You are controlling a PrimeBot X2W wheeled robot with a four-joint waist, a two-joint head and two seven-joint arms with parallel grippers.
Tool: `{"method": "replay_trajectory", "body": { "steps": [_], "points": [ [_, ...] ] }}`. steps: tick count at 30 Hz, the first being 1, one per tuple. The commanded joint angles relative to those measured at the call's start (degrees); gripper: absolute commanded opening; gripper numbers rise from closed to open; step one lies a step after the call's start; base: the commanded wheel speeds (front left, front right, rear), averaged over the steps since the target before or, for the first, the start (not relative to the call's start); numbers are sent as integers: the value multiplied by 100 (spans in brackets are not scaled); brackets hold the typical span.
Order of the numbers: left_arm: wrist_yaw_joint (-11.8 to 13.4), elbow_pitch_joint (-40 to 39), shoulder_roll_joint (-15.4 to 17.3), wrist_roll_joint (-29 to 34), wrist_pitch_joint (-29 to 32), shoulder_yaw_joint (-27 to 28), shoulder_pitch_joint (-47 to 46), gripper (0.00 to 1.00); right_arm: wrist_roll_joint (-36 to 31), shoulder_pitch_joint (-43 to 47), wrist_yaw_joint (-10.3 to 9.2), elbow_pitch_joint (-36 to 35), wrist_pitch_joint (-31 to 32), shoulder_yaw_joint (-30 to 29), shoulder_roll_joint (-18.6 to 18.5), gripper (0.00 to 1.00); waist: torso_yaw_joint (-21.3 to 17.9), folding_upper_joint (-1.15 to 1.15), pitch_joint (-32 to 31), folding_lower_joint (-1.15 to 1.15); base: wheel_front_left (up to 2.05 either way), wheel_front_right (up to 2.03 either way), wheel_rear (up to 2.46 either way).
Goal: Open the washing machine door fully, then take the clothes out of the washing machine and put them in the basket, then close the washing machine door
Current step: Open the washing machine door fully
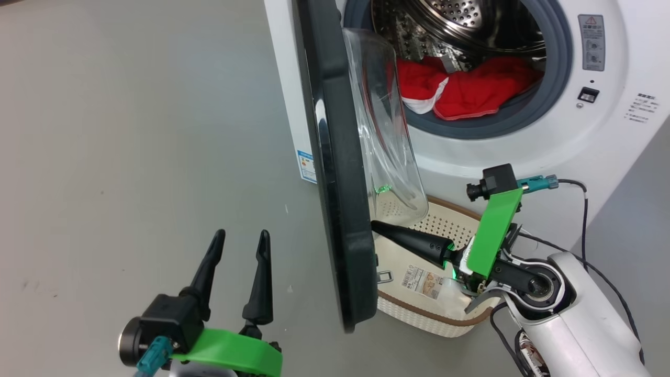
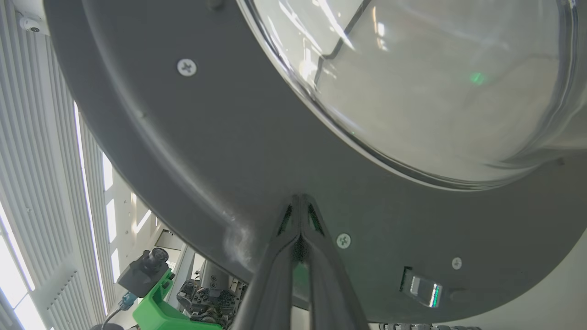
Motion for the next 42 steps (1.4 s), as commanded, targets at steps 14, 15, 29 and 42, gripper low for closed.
{"method": "replay_trajectory", "body": {
  "steps": [14,15,29,42],
  "points": [
    [99,-214,134,-96,-26,174,-12,100,308,-191,45,-39,-134,496,109,0,193,0,37,-1,0,0,0],
    [104,-220,137,-99,-30,177,-8,100,324,-213,45,-21,-142,528,109,0,195,0,39,-1,0,0,0],
    [154,-267,159,-148,-45,182,47,100,414,-339,45,78,-325,692,108,0,188,0,33,-1,0,0,0],
    [177,-218,61,-351,-151,280,62,100,-1000,-72,45,-436,-1443,703,-367,100,155,0,-38,-1,0,0,0]
  ]
}}
